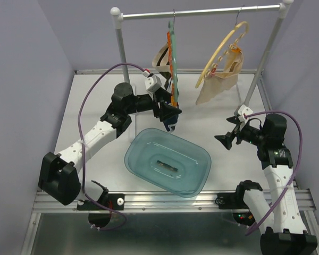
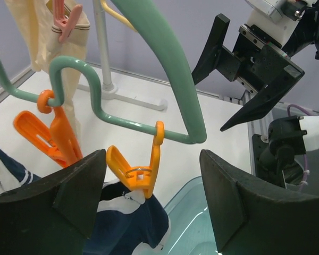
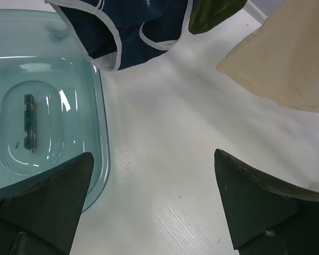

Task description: Remove the underwear clipped to the hanger

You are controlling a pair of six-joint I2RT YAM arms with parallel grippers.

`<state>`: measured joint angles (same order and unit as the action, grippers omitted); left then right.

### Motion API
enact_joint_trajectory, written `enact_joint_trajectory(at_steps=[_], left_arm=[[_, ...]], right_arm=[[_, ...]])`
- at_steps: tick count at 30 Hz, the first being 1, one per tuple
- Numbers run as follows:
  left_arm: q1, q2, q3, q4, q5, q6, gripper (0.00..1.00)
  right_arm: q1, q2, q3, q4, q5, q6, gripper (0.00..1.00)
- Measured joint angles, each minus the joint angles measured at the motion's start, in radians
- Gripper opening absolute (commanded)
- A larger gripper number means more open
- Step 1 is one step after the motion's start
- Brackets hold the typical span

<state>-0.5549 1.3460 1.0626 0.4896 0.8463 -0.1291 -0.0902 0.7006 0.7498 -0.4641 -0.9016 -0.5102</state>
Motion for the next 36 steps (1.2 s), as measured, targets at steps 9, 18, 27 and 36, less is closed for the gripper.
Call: enact_joint_trajectory(at_steps=[9,18,27,36], left_arm=[[-0.022,0.044,0.000,0.031,0.019,-0.019,0.26],[-0.022,0.048,0.000,0.064,0.010,-0.038,0.43],[-0.022,-0.010,-0.002,0.066,-0.100,-0.038,0.99],[-0.022,-0.167,-0.002,-0.072,-0.180,0.090,0.99]], right_arm=[[0.000,0.000,-0.001,0.000,0.000,-0.007,1.00],[0.000,-0.003,-0.008,0.000,0.000,-0.006,1.00],[0.000,-0.011,-0.011,0.000,0.000,-0.006,1.00],[0.000,-0.011,-0.011,0.000,-0.030,-0.018,1.00]])
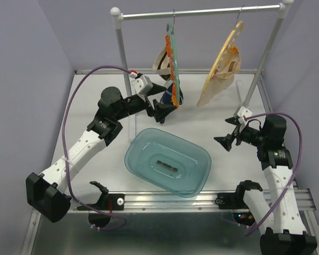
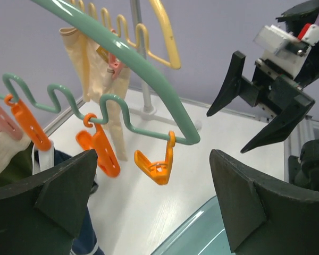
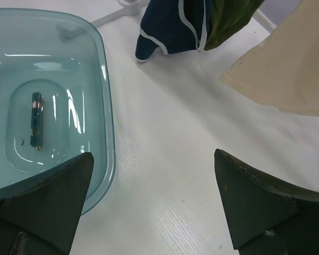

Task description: Remove the underwear clipped to the hanger

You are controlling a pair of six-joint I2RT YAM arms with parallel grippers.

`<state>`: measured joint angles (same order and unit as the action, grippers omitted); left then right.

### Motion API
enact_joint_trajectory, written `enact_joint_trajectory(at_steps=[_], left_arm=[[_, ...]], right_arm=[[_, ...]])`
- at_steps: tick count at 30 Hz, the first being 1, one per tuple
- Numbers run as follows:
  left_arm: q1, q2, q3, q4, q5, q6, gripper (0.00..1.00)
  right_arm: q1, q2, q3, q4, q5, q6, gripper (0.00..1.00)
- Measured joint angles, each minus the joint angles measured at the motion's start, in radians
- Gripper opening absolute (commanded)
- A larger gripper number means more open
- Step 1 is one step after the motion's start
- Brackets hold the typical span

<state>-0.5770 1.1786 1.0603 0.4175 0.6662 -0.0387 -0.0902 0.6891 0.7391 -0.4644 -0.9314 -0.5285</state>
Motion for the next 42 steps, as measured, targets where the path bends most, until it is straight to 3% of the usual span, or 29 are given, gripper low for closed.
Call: enact_joint_trajectory(at_steps=[4,14,24,30,35,42], left_arm=[[0.000,-0.034,-0.008,-0.117,-0.061,0.073,0.99],[0.000,-0.190,-0.129,-0.199,-0.285,0.100,0.99],[0.001,-0.311,-0.271,-0.200,-0.535,-0.005,0.99],[0.001,-0.368,-0.324,-0.190,-0.610,-0.071,0.99],[0.001,-0.416,-0.357,-0.181,-0.647,-0.116,0.99],[0.001,-0.503,-0.380,-0.191,-0.696,-0.159,0.99]], right_arm=[[0.000,0.012,0.000,0.000,-0.045,-0.013,1.00],[0.000,0.078,0.066,-0.008,-0.183,0.051,1.00],[0.000,0.138,0.444,0.009,-0.283,0.301,1.00],[0.015,0.175,0.493,0.204,-0.295,0.595,1.00],[0.166,0.311,0.597,0.211,-0.199,0.681,1.00],[0.489,0.505,0.740,0.050,0.064,0.593,1.00]])
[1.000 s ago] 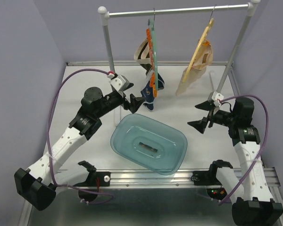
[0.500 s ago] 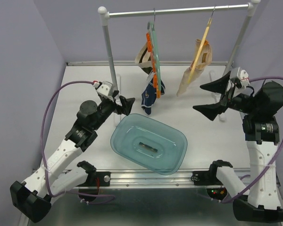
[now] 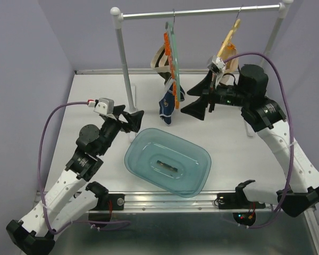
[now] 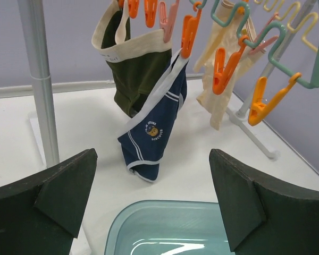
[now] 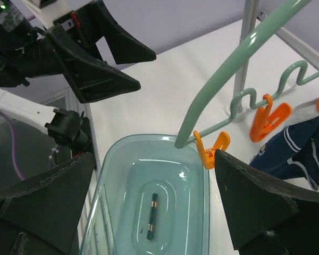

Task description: Remove the underwear clipped to the hanger

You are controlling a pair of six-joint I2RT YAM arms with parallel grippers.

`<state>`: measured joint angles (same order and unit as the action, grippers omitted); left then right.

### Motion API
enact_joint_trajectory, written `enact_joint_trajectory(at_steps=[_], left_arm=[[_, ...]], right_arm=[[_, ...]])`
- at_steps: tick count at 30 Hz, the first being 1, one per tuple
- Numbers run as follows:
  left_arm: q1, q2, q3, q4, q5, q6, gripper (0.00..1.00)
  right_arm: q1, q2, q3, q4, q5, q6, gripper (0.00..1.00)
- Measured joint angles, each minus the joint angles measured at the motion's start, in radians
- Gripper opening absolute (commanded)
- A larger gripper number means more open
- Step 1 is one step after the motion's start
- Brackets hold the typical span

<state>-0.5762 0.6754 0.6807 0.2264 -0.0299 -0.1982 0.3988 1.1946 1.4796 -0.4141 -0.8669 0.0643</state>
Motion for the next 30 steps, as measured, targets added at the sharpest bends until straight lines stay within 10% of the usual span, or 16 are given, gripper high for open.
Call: enact_joint_trajectory(at_steps=[14,30], left_arm=[[0.000,-0.130,-0.079,-0.015,-0.057,-0.076,0.99],[0.000,-0.021,-0.086,0.068,-0.016,-0.081,0.99]], right_arm=[[0.296,0.103,0.109,-0.050,0.574,-0.052,0.99],[0.298,0.148,0.110,-0.049,0.933,0.002,0.40]])
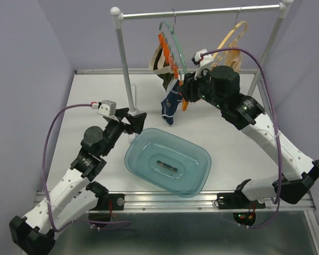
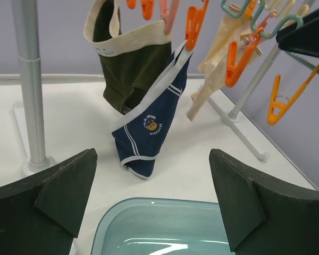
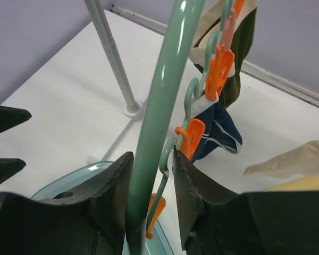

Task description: Remove the underwear clipped to the hanger

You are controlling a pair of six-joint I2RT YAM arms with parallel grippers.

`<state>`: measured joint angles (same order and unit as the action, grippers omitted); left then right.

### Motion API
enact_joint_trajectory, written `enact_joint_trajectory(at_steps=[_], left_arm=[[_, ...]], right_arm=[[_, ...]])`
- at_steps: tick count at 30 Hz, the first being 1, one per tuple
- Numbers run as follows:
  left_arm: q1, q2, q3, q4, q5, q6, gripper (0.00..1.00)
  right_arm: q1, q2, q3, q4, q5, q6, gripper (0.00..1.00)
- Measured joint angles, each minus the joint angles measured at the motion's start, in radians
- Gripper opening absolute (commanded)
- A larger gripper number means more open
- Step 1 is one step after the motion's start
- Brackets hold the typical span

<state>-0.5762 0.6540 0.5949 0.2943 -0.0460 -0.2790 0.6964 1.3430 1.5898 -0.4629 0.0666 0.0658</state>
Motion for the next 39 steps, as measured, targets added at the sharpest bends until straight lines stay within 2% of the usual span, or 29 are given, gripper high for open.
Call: enact_joint_trajectory(at_steps=[6,12,15,21,29,39], left_arm=[[0.000,0.143,0.004,0.101,0.120,0.107,0.99],[0.000,0.331,0.056,0.238,0.240,0.206,0.98],[0.006,0.460,0.134,0.327,0.301,0.232,0.93],[0.015,0.726,0.343,0.475,0.394,0.238,0.88],[0.017,0.938,0.516,0.562,0.413,0.198,0.86],[0.018,1.089,0.689,0.598,0.413,0.187,0.86]], right_arm=[[-0.035,-0.013,-0.004,-0.001,0.033,0.002,0.37],[-0.122,-0.082,-0.040,0.001,0.038,0.007,0.37],[-0.148,-0.104,-0.055,0.004,0.037,0.010,0.36],[-0.185,-0.110,-0.086,0.006,0.020,0.013,0.28],[-0.225,-0.107,-0.093,0.006,-0.016,0.013,0.26],[-0.248,-0.106,-0.093,0.006,-0.049,0.013,0.26]])
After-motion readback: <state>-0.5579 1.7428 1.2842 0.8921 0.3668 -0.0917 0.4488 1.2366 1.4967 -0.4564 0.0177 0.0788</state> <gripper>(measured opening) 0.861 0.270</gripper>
